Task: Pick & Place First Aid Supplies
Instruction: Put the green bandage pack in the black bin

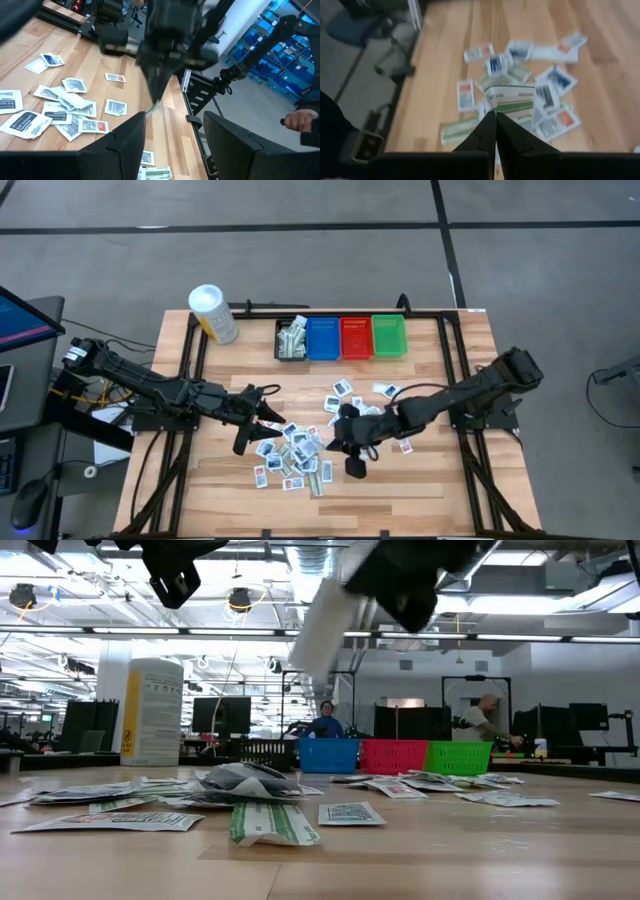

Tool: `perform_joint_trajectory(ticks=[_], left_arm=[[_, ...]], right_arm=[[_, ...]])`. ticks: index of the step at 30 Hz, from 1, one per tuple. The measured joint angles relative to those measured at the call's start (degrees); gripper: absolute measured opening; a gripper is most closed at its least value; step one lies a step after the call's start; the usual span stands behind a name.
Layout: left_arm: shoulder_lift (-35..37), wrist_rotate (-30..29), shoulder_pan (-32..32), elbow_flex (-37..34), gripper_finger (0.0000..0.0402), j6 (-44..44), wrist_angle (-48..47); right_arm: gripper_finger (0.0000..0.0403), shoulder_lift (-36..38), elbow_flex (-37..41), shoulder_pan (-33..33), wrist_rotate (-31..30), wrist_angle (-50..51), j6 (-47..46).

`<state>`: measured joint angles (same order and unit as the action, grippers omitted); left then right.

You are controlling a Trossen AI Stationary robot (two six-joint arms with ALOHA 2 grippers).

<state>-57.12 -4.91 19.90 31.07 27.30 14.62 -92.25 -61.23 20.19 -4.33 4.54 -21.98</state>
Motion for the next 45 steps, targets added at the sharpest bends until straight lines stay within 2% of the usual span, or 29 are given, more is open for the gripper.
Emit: perform_joint_trajectory(ticks=[8, 11, 17, 23, 30, 38, 45], left_arm=[[0.0, 0.0, 0.0, 0.0, 0.0200, -1.8, 0.0], [0.0, -0.7, 0.0, 0.0, 0.0200, -7.7, 0.0], [0.0, -3.2, -0.1, 0.0, 0.0200, -22.0, 2.4], [0.0, -3.2, -0.1, 0.0, 0.0200, -31.6, 6.7], [0.0, -3.2, -0.1, 0.0, 0.0200, -29.5, 13.0], [-0.1, -3.0, -1.0, 0.0, 0.0200, -27.0, 13.5], [-5.4, -2.9, -2.4, 0.0, 0.0200, -26.4, 20.8]], right_arm=[[0.0001, 5.5, 0.0, -1.5, 0.0, -8.2, 0.0], [0.0001, 6.1, 0.0, -2.4, 1.0, -12.6, -0.1], [0.0001, 5.6, 0.0, -4.5, 7.6, -22.0, -1.5], [0.0001, 5.6, 0.0, -5.3, 9.2, -24.5, -1.6], [0.0001, 5.6, 0.0, -5.7, 9.2, -24.4, -1.5], [0.0001, 5.6, 0.0, -5.7, 9.2, -24.7, -1.5], [0.0001, 5.6, 0.0, -6.5, 9.0, -25.4, -1.5]])
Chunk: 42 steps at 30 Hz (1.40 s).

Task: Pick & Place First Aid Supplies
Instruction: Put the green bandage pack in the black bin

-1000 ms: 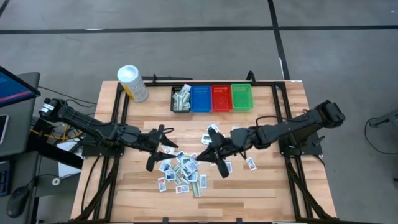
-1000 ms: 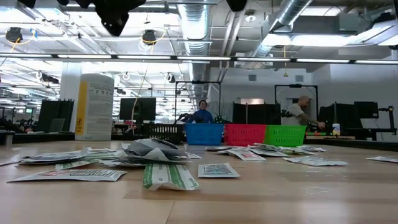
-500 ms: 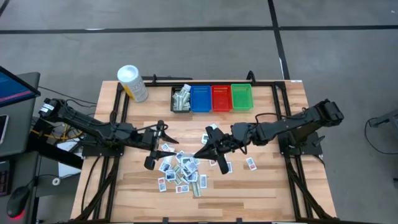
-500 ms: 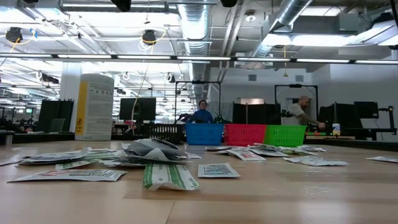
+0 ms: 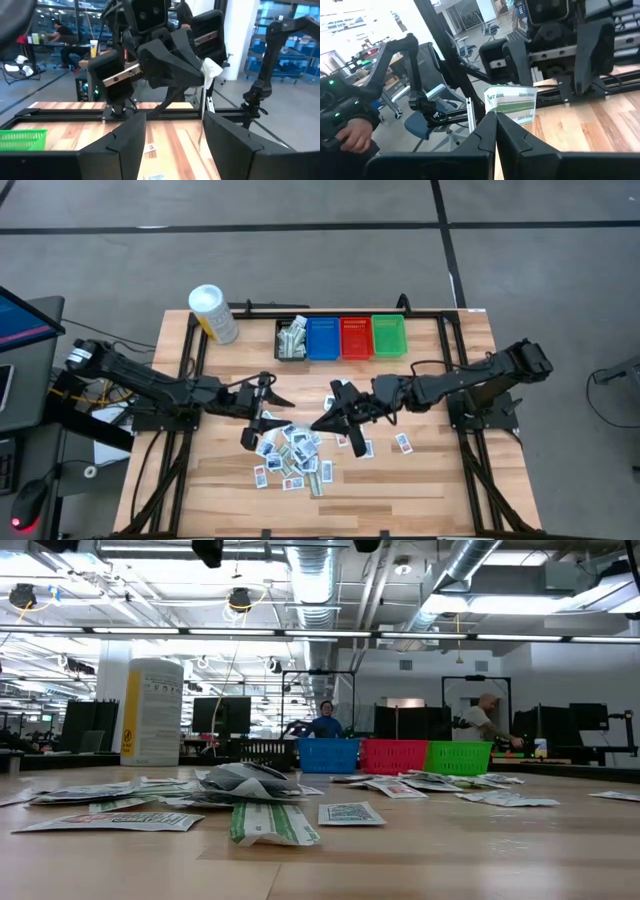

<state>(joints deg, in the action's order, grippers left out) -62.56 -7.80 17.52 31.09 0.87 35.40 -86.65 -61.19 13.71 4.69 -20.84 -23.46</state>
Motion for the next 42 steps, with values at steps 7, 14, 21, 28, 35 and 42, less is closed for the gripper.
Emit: perform_joint_trajectory(ticks=[7, 14, 21, 28, 35, 42], left_arm=[[-4.4, 3.5, 0.0, 0.0, 0.0200, 2.6, 4.6], [-5.4, 3.6, 0.0, 0.0, 0.0188, 3.1, 8.0], [-5.4, 3.5, 0.0, 0.0, 0.0117, 4.8, 8.2], [-5.4, 1.2, -0.4, 0.0, 0.0009, 8.7, 8.2], [-5.4, 0.1, -0.4, 0.0, 0.0004, 8.7, 7.8], [-5.3, -1.3, -0.4, 0.0, 0.0004, 8.7, 5.7]], right_arm=[[0.0001, 0.0, 0.0, -0.4, 0.0, -0.9, 0.0], [0.0001, 0.0, 0.0, -0.4, 0.0, -0.8, 0.0], [0.0001, 0.0, 0.0, -0.4, 0.0, -0.6, 0.0], [0.0001, 0.0, 0.0, -0.3, 0.0, -0.3, 0.0], [0.0015, 0.0, 0.0, -0.3, -0.1, 4.3, 0.0], [0.0066, 0.0, 0.0, -0.4, -0.2, 7.2, 0.0]])
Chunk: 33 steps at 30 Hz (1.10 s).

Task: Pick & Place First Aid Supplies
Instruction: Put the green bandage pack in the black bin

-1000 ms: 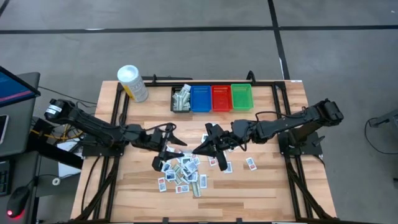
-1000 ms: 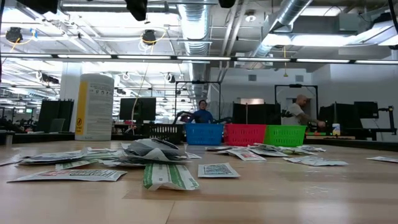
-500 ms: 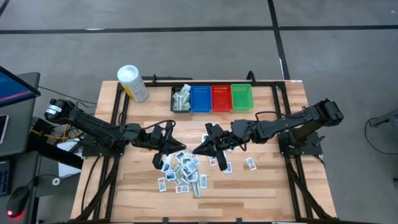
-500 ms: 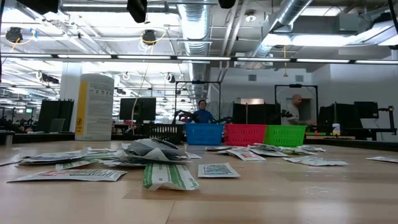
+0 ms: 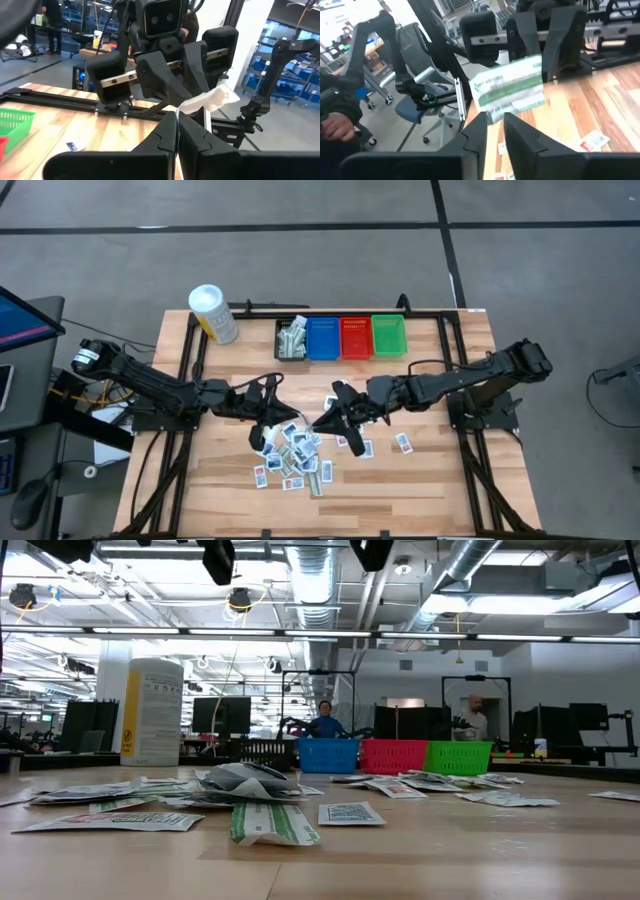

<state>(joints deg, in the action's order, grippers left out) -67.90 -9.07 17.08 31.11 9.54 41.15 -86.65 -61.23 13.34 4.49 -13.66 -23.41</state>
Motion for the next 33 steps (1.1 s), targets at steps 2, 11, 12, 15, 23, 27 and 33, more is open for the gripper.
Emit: perform_joint_trajectory(ticks=[2, 11, 12, 15, 23, 27, 33], left_arm=[[0.0, -0.8, 0.0, 0.0, 0.0004, 0.5, 0.0], [0.0, -6.5, 0.0, 0.0, 0.0004, 10.4, -0.2], [0.0, -6.6, 0.0, 0.0, 0.0004, 10.8, -0.2], [0.0, -6.6, 0.0, 0.0, 0.0004, 12.1, -0.4], [0.0, -6.6, 0.2, 0.0, 0.0004, 12.2, -1.0], [0.0, -6.4, 0.2, 0.0, 0.0004, 12.2, -1.5], [0.0, -6.4, 0.2, 0.0, 0.0004, 12.2, -1.8]], right_arm=[[0.0083, 0.0, 0.0, 0.0, -0.8, 1.2, 0.3], [0.0157, 0.0, 0.0, 0.7, -13.6, 6.3, 2.9], [0.0162, 0.0, 0.0, 0.9, -15.5, 6.2, 3.5], [0.0175, 0.0, 0.0, 1.7, -21.0, 4.1, 5.9], [0.0169, 0.0, 0.0, 1.9, -24.6, -3.5, 11.8], [0.0141, 0.0, 0.0, 1.9, -26.0, -3.6, 12.0], [0.0091, 0.0, 0.0, 1.9, -26.0, -3.2, 12.0]])
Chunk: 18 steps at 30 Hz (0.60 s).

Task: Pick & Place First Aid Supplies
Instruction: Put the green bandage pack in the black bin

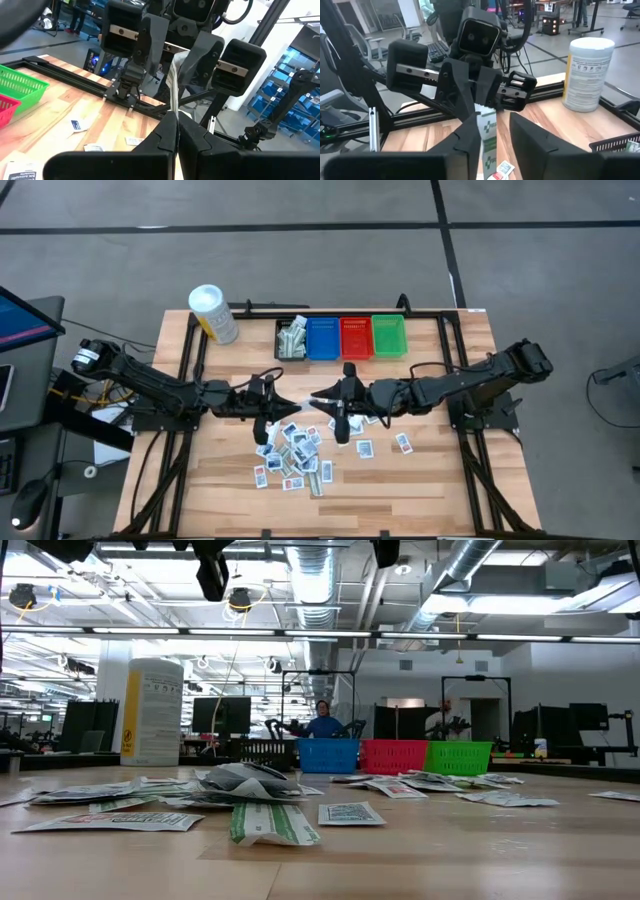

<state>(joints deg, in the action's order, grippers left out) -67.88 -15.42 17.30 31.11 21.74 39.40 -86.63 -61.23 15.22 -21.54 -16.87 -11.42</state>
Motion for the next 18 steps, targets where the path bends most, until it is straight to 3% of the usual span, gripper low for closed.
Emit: perform_joint_trajectory(ticks=[7, 18], left_arm=[[0.0, 0.7, 0.0, 0.0, 0.0004, 0.0, -1.0], [0.0, 2.1, 0.0, 0.0, 0.0004, 0.0, -1.1]], right_arm=[[0.0062, 0.0, 0.0, 0.2, 0.4, 0.5, 0.0], [0.0058, 0.2, 0.0, 0.9, 0.6, 2.6, 0.0]])
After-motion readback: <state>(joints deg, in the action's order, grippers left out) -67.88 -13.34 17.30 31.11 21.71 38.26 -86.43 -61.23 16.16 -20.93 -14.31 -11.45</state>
